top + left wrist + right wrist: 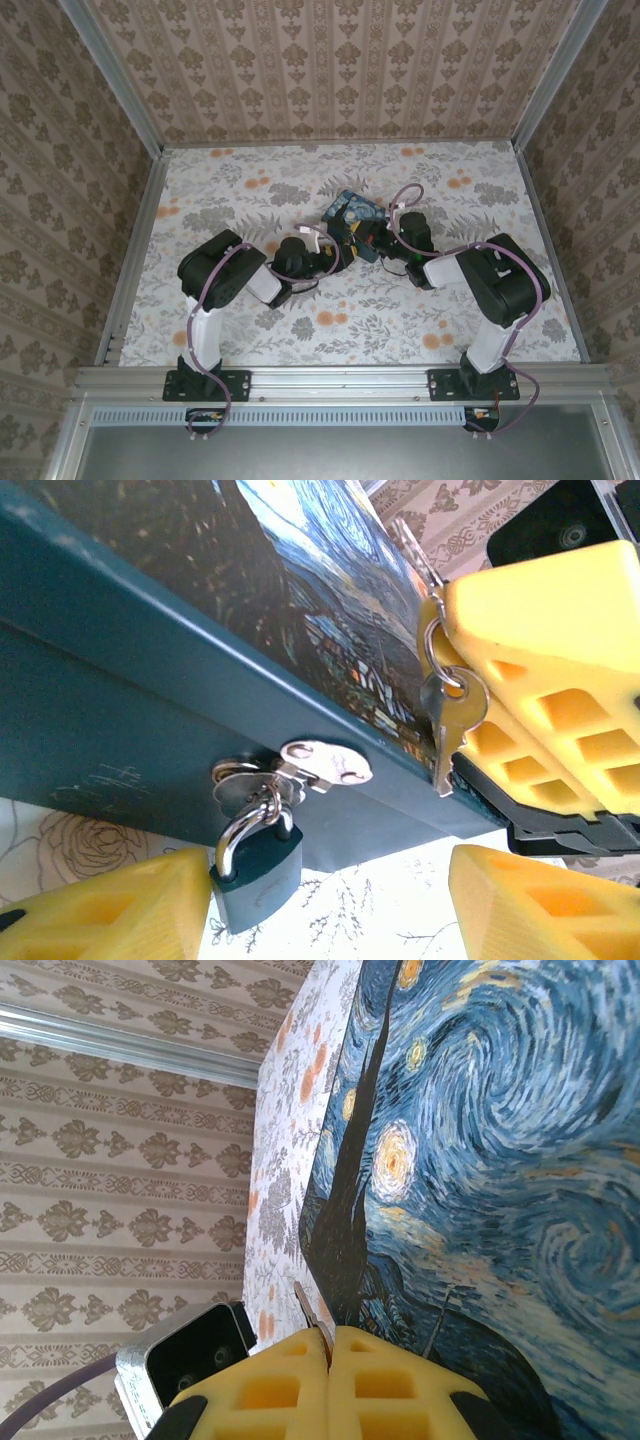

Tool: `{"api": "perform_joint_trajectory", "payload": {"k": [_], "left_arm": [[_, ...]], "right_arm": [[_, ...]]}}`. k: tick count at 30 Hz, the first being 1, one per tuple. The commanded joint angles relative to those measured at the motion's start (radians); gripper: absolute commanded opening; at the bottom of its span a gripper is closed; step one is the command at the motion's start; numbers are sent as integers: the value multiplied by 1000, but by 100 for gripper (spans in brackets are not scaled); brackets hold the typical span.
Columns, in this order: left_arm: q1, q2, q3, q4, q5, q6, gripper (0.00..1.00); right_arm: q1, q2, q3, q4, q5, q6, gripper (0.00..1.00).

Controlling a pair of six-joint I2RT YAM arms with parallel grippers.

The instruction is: Unlock the padlock with the key

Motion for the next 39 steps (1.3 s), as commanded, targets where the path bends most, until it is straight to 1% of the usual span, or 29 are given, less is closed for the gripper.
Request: {"api": "perform_joint_trajectory", "payload": {"k": [1,6,14,23,31,39], "left_arm": [[0,-37,-1,42,45,-27,65],[-5,-26,1,46,47,-34,61],[-10,-58,-23,46,9,-27,62],[-14,-6,28,46,12,-39,61],[-6,50,8,42,-36,-59,62],[4,86,4,22,-55,-60,61]], "right_arm": [[-16,55,-20,-126,27,-13,0],[-16,68,-19,-115,27,-5,0],[-17,77,-13,-110,27,-3,0],[-16,78,-16,-104,29,4,0],[-16,72,-20,-101,32,8,0],[-17,72,-23,-98,33,9,0]]}}
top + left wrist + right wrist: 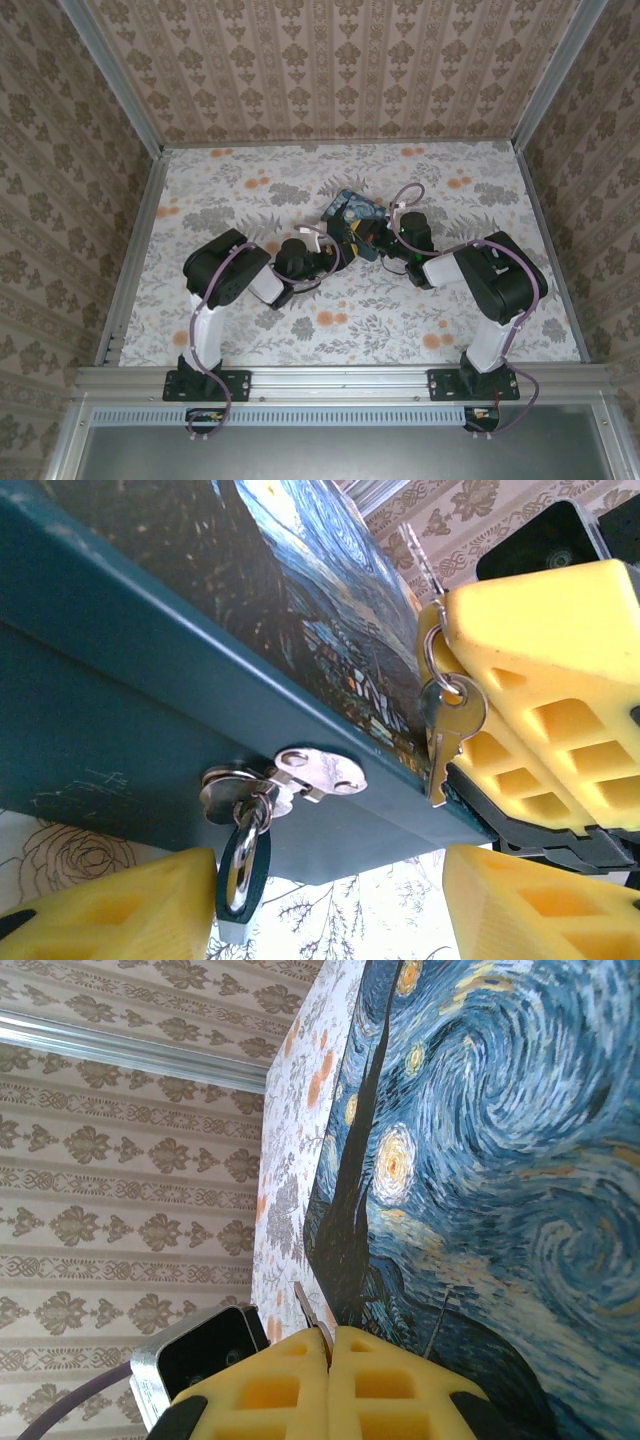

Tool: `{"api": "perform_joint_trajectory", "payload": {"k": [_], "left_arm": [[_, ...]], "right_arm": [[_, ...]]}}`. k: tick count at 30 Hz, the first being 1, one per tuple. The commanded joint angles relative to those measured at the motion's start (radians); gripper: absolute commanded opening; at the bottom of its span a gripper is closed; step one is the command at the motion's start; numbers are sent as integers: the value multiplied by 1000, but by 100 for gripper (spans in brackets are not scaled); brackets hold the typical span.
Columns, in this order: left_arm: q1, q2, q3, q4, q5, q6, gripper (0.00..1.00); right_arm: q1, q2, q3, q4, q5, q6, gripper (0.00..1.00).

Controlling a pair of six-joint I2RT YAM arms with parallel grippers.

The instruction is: Unlock the padlock with the key

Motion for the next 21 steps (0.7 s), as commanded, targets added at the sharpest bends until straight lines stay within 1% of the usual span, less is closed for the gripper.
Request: {"api": "perform_joint_trajectory", "payload": {"k": [1,5,9,12,15,21], "left_arm": [[11,46,-1,-58,-21,-11,61],[12,32,28,-177,-20,22,58],[6,-5,53,-323,-51,77,55],[4,-19,77,-397,-61,109,52],[3,-18,91,-425,-63,117,48],[3,3,104,-430,-68,114,40]], "right_arm": [[-10,49,-26,-137,40,-14,0],[-10,53,-25,-134,40,-11,0],[-10,58,-27,-132,40,-11,0],[-10,61,-26,-126,41,-8,0],[-10,64,-27,-122,42,-6,0],[-10,69,-28,-120,41,-5,0]]}}
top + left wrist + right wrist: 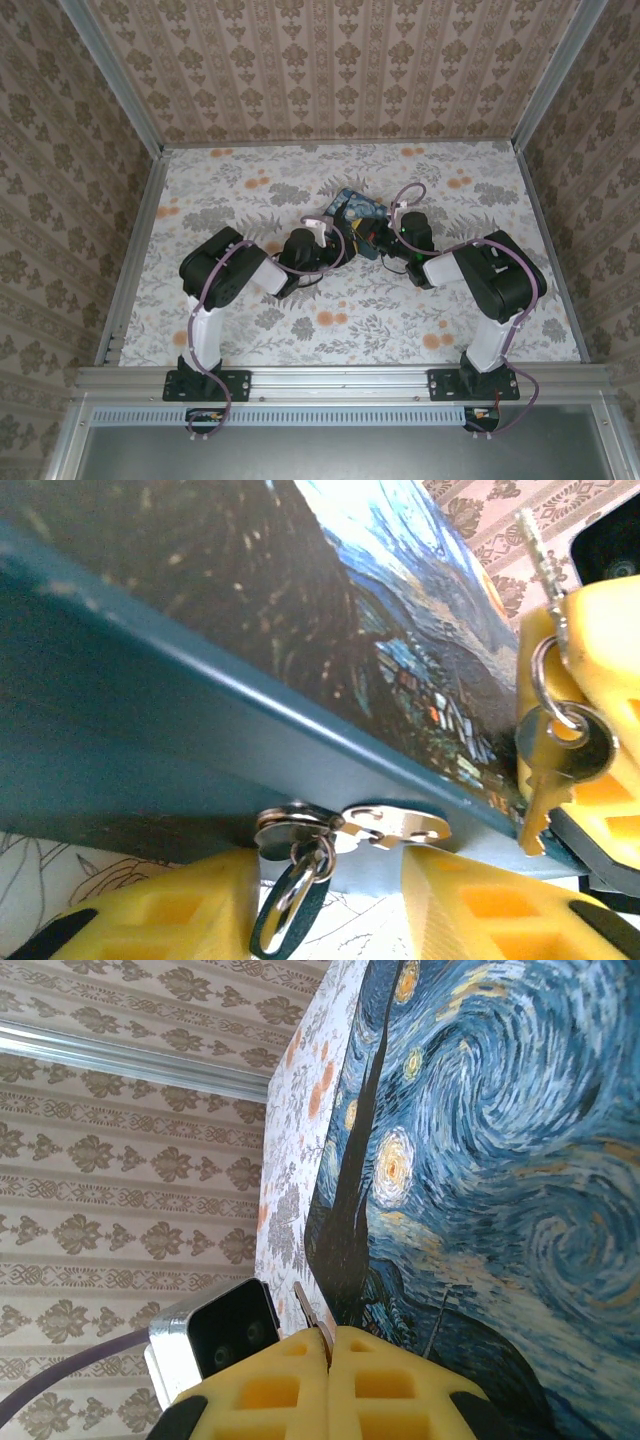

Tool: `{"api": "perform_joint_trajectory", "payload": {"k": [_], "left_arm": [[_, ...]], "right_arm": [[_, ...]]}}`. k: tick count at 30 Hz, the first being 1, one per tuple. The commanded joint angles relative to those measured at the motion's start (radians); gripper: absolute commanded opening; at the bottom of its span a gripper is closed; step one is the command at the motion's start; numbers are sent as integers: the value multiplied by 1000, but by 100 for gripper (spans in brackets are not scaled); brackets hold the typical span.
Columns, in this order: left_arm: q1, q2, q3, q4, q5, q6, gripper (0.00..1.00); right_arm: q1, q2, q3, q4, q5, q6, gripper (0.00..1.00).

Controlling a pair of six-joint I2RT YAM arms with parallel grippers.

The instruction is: Unlock the padlock with the key

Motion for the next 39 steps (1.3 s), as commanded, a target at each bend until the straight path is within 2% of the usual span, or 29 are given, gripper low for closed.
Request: {"api": "perform_joint_trajectory", "payload": {"k": [1,11,16,19,26,39], "left_arm": [[-2,36,-1,-148,-35,18,38],[-2,51,10,-152,-33,16,24],[0,63,20,-157,-28,16,13],[4,67,31,-157,-12,8,0],[30,20,-7,-147,-6,-69,0],[46,-114,-91,-239,-67,-159,0]], "right_arm": [[-4,60,-28,-139,34,-9,0],[-4,68,-26,-129,31,-5,0],[-6,70,-19,-128,24,-4,0],[-9,62,-9,-134,14,-4,0],[-27,-56,-10,-183,-18,-14,0],[-6,-486,-189,-395,-65,-89,0]]}}
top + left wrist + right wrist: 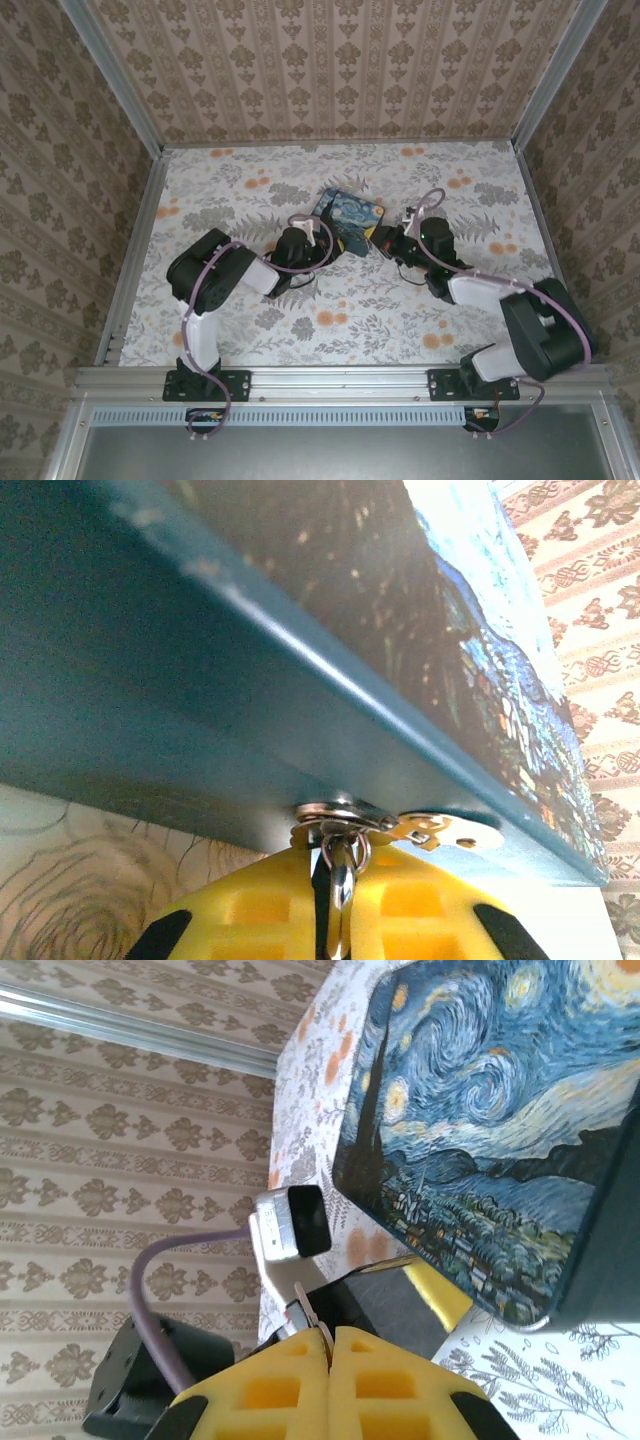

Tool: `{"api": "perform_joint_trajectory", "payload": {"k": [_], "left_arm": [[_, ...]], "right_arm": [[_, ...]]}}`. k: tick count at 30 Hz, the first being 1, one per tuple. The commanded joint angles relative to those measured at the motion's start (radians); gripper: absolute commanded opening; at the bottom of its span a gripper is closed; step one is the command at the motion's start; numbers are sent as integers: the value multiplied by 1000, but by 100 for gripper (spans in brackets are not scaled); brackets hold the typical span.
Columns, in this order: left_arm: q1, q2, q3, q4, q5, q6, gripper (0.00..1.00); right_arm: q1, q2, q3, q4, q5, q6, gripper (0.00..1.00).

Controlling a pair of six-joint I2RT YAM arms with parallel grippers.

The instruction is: Unlock the padlock with the key

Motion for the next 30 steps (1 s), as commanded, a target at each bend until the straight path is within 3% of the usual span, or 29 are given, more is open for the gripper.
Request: {"api": "perform_joint_trajectory", "payload": {"k": [1,7,15,21,30], "left_arm": [[3,-43,-30,-158,-27,-39,0],[-11,-94,-6,-237,36,-51,0],[-8,-109,14,-222,149,-106,0],[-9,-119,-17,-129,201,-188,0],[-39,-137,-70,5,185,-312,0]], "right_arm": [[19,-79,-69,-83,-20,-37,0],[57,-118,-200,-24,-24,-22,0],[83,-100,-314,64,-35,-24,0],[90,-39,-322,145,-39,-9,0],[109,81,-332,308,27,98,0]]}}
